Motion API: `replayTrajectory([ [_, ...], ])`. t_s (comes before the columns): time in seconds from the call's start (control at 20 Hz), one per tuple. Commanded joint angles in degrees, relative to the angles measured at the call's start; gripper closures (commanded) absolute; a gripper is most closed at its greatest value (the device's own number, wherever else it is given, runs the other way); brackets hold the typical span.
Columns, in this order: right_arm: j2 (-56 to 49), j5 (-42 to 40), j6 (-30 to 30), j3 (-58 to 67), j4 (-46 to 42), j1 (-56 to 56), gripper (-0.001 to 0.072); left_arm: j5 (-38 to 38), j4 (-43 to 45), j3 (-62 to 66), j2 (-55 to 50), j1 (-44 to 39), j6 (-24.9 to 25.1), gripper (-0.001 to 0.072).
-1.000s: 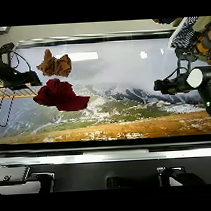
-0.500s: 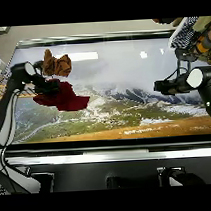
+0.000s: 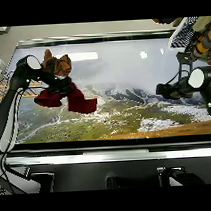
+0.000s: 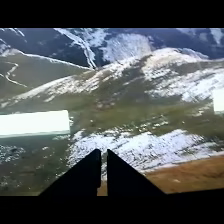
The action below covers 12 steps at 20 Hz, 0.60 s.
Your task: Fold the clothes and pants, and hang the long-sleeved shirts on hangers.
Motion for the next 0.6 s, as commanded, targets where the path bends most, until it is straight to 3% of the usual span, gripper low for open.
replayTrajectory([
  [0.0, 2.5, 9.6, 1.4, 0.0, -6.8, 0.0, 0.0625, 4.9, -16.4, 0.3, 1.7, -9.3, 0.2, 0.0692],
  [0.25, 8.5, 18.9, 0.4, 0.0, -19.1, 0.0, 0.0625, 22.1, -17.6, 0.3, -2.5, -24.6, 0.0, 0.0692],
  [0.45, 12.7, 17.2, -6.1, 0.0, -21.5, 0.0, 0.0627, 23.4, -17.5, 0.3, -9.8, -27.8, -3.9, 0.0689],
  [0.5, 13.1, 16.3, -6.7, 0.0, -21.4, 0.0, 0.0625, 23.2, -17.5, 0.3, -10.6, -27.2, -4.1, 0.0646],
  [0.55, 13.1, 15.4, -6.6, 0.0, -21.4, 0.0, 0.0623, 23.1, -17.6, 0.3, -10.5, -26.1, -3.8, 0.0471],
])
